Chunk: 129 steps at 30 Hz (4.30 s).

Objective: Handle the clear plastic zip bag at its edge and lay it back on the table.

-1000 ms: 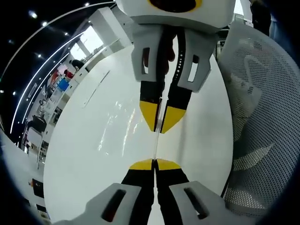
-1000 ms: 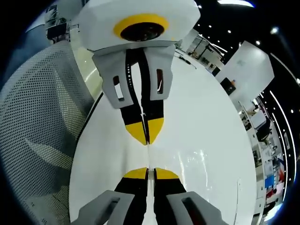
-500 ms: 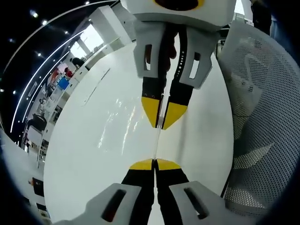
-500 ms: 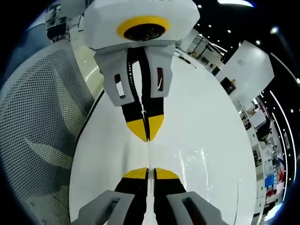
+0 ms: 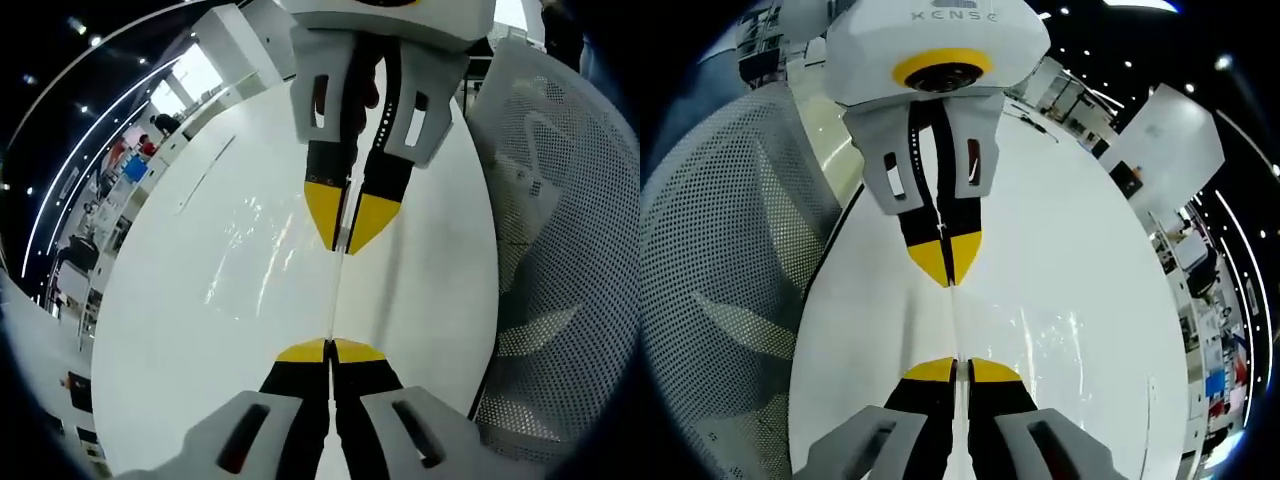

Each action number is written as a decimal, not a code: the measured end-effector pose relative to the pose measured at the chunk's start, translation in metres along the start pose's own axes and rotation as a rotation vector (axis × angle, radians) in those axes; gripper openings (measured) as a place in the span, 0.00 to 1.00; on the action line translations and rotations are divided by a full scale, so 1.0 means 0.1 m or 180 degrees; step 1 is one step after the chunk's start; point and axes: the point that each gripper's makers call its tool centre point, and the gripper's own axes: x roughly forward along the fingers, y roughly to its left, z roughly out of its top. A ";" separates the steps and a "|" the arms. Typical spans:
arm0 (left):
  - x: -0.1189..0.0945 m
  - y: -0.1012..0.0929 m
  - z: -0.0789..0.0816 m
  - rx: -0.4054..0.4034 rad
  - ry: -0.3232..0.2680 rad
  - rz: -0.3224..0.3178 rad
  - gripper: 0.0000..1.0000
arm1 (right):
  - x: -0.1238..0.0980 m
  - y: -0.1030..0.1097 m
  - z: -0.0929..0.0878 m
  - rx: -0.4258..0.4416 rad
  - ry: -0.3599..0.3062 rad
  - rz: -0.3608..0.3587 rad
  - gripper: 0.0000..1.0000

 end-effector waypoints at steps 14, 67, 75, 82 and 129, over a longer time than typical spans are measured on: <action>-0.01 0.00 -0.04 -0.0020 0.0078 0.0010 0.00 | -0.04 -0.01 -0.09 0.0018 0.0041 -0.0014 0.00; -0.03 0.01 -0.13 -0.0060 0.0178 0.0039 0.00 | -0.03 0.03 -0.11 -0.0031 0.0108 0.0024 0.00; -0.02 0.03 -0.16 -0.0079 0.0206 0.0055 0.00 | -0.06 0.03 -0.16 -0.0010 0.0129 0.0013 0.00; -0.03 0.01 -0.19 -0.0083 0.0214 0.0032 0.00 | -0.09 0.02 -0.22 0.0015 0.0158 0.0001 0.00; -0.04 0.03 -0.31 -0.0165 0.0274 0.0040 0.00 | -0.14 0.02 -0.35 0.0095 0.0240 -0.0008 0.00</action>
